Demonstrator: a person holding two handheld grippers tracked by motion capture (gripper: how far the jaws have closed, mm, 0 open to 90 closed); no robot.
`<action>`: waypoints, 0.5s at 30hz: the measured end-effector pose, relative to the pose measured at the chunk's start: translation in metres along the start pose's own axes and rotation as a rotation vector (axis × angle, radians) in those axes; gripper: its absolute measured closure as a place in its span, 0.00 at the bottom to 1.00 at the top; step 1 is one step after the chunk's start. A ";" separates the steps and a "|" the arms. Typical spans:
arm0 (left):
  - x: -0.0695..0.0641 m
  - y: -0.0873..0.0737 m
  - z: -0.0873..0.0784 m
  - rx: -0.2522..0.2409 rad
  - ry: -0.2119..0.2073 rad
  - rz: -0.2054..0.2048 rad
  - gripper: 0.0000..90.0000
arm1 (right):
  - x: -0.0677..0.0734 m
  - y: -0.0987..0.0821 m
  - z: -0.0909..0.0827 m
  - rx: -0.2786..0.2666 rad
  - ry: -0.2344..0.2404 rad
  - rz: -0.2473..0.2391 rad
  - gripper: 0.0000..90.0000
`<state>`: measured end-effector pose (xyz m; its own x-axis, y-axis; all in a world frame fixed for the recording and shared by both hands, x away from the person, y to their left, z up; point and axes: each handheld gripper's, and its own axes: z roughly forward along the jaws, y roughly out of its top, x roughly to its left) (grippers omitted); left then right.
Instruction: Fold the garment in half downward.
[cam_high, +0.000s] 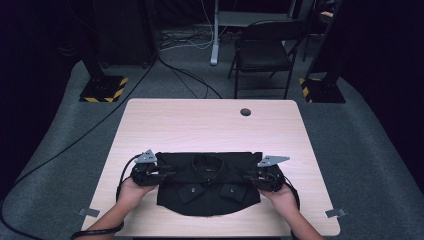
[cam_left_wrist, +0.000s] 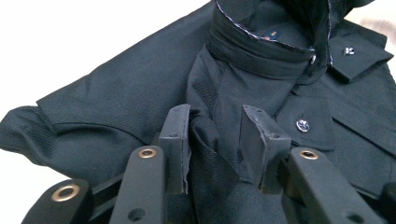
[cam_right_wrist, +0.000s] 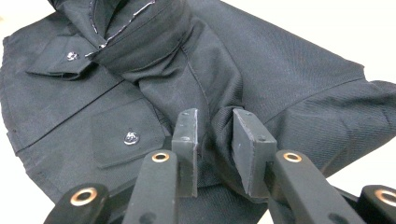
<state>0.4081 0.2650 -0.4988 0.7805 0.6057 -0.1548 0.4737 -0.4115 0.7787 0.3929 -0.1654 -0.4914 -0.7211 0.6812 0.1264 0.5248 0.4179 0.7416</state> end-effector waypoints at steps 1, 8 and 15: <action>0.000 0.000 0.000 0.000 0.000 0.000 0.72 | 0.000 0.000 0.000 0.000 0.000 0.000 0.81; -0.004 -0.005 -0.002 0.016 0.001 0.016 0.83 | 0.003 -0.002 -0.004 -0.001 -0.020 -0.026 0.94; -0.009 -0.010 -0.009 0.028 -0.015 0.021 0.83 | 0.011 -0.007 -0.008 0.002 -0.026 -0.055 0.93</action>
<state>0.3923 0.2697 -0.4993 0.7964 0.5865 -0.1474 0.4680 -0.4434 0.7645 0.3773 -0.1657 -0.4896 -0.7371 0.6723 0.0686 0.4854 0.4561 0.7459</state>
